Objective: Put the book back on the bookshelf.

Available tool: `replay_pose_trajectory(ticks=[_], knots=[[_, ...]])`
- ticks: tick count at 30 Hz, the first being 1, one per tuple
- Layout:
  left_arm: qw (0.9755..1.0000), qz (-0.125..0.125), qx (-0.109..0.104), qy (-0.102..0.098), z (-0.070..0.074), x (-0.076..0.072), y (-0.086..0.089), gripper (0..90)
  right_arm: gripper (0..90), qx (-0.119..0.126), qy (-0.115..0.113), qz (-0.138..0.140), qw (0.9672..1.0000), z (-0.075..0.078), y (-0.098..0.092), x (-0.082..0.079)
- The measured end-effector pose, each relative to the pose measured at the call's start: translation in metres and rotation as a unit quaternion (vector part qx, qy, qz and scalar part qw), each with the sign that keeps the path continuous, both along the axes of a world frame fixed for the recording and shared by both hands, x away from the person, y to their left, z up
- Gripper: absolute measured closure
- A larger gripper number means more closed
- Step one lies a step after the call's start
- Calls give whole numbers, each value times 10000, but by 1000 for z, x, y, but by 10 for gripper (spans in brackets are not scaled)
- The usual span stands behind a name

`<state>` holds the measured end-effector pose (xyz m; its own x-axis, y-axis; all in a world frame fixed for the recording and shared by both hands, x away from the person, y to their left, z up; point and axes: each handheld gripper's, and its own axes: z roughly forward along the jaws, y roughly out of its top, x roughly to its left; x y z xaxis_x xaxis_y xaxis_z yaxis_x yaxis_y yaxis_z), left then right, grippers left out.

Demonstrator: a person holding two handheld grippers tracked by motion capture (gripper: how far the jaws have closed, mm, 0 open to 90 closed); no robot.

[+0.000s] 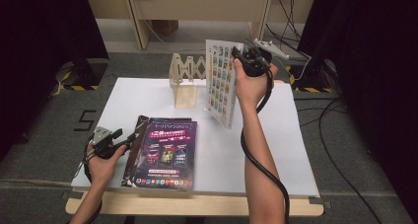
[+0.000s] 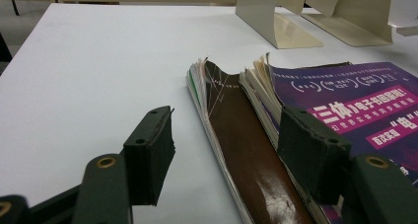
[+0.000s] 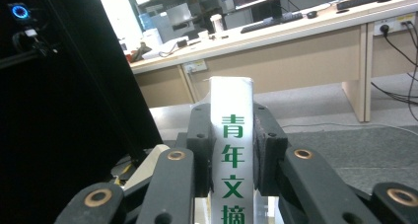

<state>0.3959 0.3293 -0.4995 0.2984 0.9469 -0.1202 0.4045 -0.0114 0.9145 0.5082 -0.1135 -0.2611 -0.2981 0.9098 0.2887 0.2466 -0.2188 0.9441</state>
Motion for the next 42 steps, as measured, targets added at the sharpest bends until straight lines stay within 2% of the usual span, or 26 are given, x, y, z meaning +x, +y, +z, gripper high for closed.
replay_pose_trajectory(ticks=[16,20,24,29,35,42], knots=[[10000,4,-63,-5,0,0,1,376,746,-190,-114,-308,9993,-2,11,12],[10000,-3,-37,-8,0,0,0,376,746,-308,-128,-325,9989,-3,16,16],[10000,-9,-6,-4,0,0,0,376,745,-219,-129,-385,9989,-3,16,21],[10000,-11,29,1,0,0,-1,377,746,-290,-202,-446,9984,-4,19,25],[10000,0,-49,-12,0,0,0,377,746,-225,-269,-522,9980,-5,23,29],[10000,-20,18,0,0,0,0,378,746,-337,-252,-498,9979,-9,30,36]])
